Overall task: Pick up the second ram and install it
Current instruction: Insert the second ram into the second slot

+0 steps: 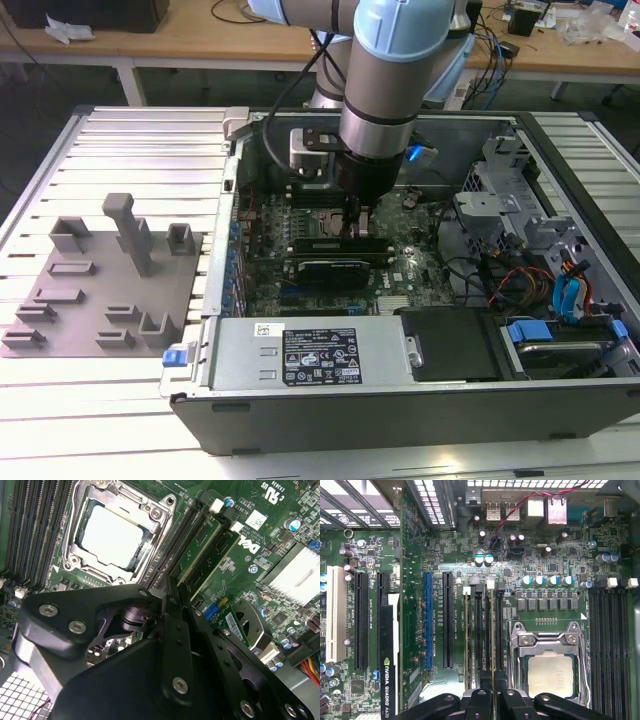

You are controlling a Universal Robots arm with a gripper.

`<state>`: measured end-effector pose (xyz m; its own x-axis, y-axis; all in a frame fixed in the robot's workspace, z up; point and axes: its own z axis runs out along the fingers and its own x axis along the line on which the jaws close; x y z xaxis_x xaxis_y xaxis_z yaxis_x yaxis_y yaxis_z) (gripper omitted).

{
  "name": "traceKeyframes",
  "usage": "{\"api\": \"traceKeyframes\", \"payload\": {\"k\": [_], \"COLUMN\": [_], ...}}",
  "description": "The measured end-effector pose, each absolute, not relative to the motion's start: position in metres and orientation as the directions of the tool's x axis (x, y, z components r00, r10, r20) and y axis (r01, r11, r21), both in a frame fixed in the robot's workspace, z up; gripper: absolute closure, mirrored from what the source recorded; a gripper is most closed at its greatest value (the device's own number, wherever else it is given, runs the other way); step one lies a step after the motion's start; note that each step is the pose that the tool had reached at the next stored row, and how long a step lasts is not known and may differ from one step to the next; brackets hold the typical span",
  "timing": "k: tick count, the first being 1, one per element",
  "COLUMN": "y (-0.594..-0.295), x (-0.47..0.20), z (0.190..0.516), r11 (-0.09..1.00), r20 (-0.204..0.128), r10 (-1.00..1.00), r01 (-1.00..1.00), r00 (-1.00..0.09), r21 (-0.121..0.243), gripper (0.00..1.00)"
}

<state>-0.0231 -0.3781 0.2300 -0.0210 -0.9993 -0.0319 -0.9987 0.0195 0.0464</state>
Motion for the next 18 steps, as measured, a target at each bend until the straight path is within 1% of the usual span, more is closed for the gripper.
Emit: {"api": "traceKeyframes", "payload": {"k": [10, 18], "y": [-0.3781, -0.3780], "x": [-0.0231, -0.0231], "z": [0.2222, 0.2255], "r11": [0.019, 0.019], "r20": [-0.034, -0.034], "r10": [-0.999, -0.999], "r01": [-0.999, -0.999], "r00": [-0.021, -0.021], "r21": [0.047, 0.047], "gripper": [0.89, 0.89]}}
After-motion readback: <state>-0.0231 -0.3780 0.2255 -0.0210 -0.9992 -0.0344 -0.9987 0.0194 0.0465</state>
